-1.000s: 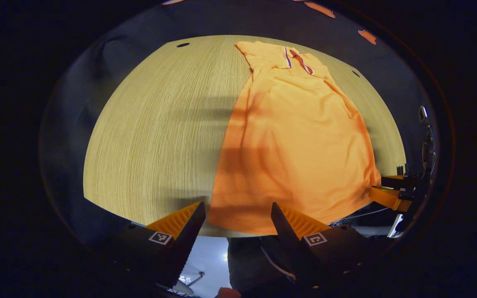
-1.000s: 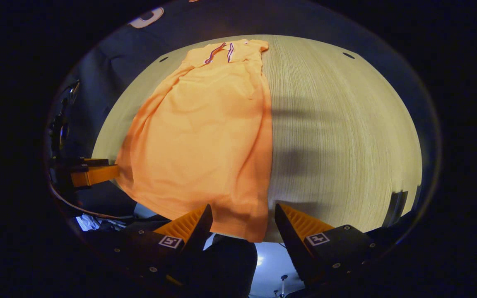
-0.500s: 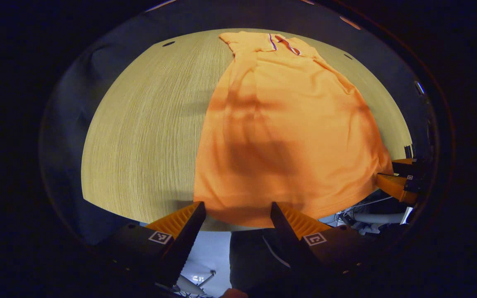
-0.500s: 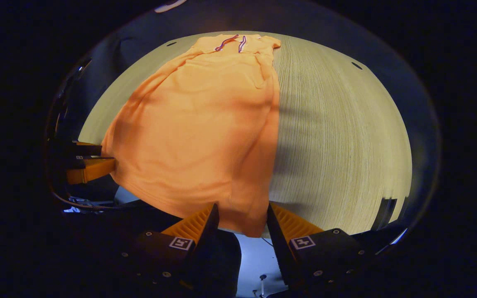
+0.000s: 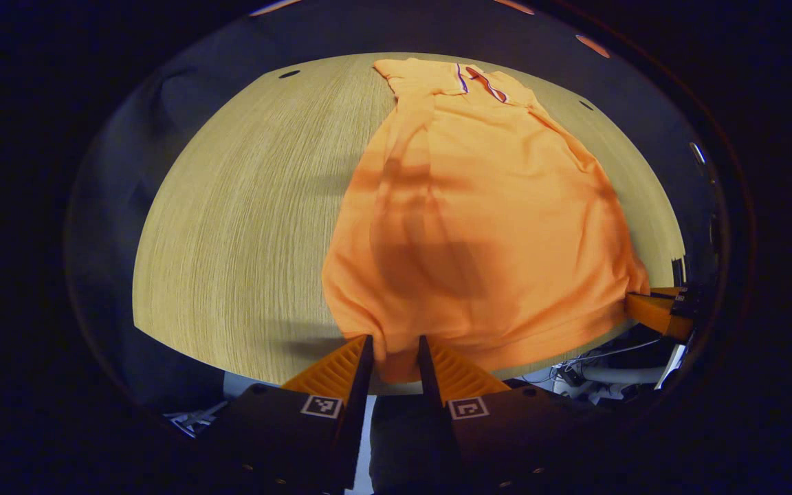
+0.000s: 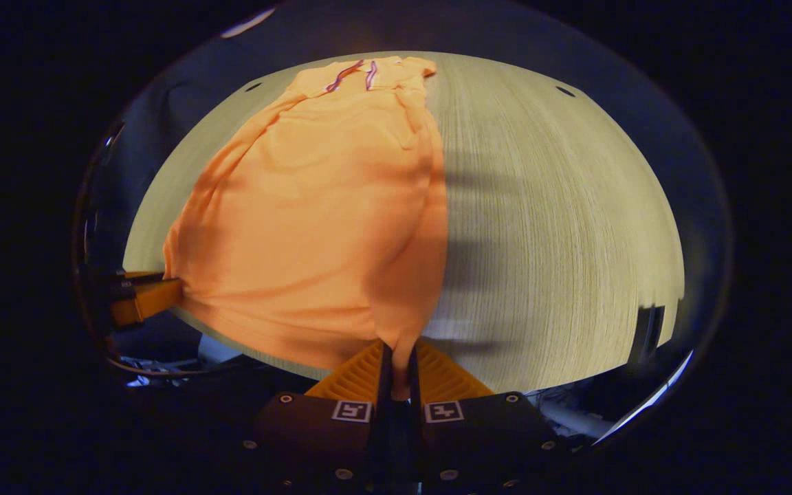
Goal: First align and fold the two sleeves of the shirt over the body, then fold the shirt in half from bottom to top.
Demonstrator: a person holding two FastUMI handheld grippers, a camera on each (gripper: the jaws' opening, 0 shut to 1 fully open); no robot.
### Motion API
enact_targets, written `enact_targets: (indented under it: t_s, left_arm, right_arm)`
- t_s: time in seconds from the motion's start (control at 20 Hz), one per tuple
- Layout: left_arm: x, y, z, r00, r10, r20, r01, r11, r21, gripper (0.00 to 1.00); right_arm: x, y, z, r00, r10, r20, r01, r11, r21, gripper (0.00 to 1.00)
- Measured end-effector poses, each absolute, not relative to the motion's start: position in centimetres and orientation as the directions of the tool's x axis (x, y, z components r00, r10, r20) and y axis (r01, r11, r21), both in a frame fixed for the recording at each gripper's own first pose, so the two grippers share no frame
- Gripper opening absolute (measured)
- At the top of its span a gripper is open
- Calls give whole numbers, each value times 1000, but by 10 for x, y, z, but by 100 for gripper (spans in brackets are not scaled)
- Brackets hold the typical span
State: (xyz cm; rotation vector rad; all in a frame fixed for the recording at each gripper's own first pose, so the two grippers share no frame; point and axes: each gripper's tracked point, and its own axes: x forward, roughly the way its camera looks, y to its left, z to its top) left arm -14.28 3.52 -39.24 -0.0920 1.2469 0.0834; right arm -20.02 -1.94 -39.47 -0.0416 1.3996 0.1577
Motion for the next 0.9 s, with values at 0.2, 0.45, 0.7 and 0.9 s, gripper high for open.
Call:
enact_targets:
  t_s: [0.2,0.45,0.7,0.9]
  left_arm:
    - [-145,35,-391,321,11,-947,-106,994,-24,41]
    - [-139,29,-392,366,1,-930,-114,993,-44,6]
    - [-141,30,-390,367,-42,-929,-101,991,-85,7]
    - [-140,30,-389,363,-45,-931,-91,992,-83,1]
  right_arm:
    - [-200,-18,-394,156,80,-985,-151,987,56,16]
    - [-200,-19,-393,153,71,-986,-154,987,48,17]
    - [-196,-17,-396,193,80,-978,-123,991,57,17]
    - [-199,-12,-393,171,102,-980,-124,989,81,0]
